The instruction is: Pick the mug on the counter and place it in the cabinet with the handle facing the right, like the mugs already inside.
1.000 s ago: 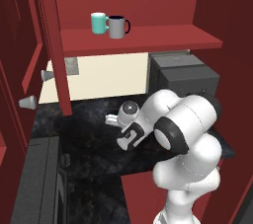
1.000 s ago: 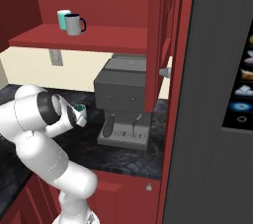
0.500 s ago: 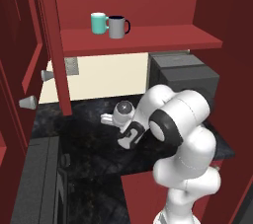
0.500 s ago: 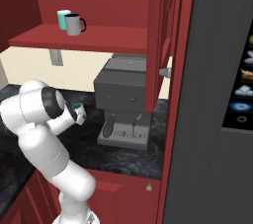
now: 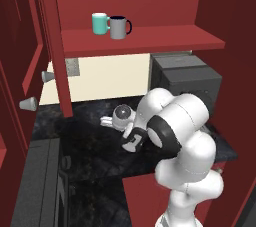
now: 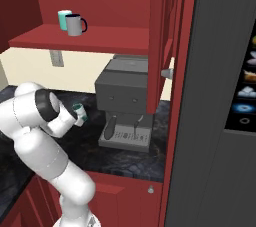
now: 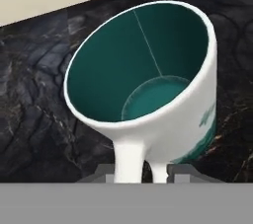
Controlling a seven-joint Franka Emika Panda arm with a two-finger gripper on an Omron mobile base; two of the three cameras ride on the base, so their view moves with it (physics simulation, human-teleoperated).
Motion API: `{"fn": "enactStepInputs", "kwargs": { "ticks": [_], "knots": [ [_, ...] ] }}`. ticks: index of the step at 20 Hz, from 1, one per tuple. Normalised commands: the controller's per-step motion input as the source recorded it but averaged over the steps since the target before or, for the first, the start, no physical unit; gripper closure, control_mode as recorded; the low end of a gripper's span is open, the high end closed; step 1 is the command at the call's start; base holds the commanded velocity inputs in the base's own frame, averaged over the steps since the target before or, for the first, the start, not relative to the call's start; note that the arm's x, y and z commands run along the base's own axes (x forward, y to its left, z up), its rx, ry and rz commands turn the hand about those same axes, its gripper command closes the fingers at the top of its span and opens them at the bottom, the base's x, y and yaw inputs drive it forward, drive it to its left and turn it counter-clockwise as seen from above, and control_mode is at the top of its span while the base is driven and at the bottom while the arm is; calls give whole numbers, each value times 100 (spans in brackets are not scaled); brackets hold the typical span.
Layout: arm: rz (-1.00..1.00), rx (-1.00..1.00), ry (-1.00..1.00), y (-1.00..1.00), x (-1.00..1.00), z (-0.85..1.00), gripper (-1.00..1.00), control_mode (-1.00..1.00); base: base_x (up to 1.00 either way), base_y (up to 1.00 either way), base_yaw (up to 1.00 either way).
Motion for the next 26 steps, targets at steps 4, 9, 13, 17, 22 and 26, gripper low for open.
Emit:
{"fn": "enactStepInputs", "kwargs": {
  "ticks": [4,9,13,17,22,26],
  "knots": [
    [0,-3,-14,0,-31,26,100,-100,0,0,0],
    [0,-1,-14,0,-26,46,100,-100,0,0,0],
    [0,0,-9,0,-8,59,100,-100,0,0,0],
    [0,0,-6,0,-4,69,100,-100,0,0,0],
    [1,0,-4,0,-1,74,100,-100,0,0,0],
    [1,0,0,0,0,72,100,-100,0,0,0]
  ]
}}
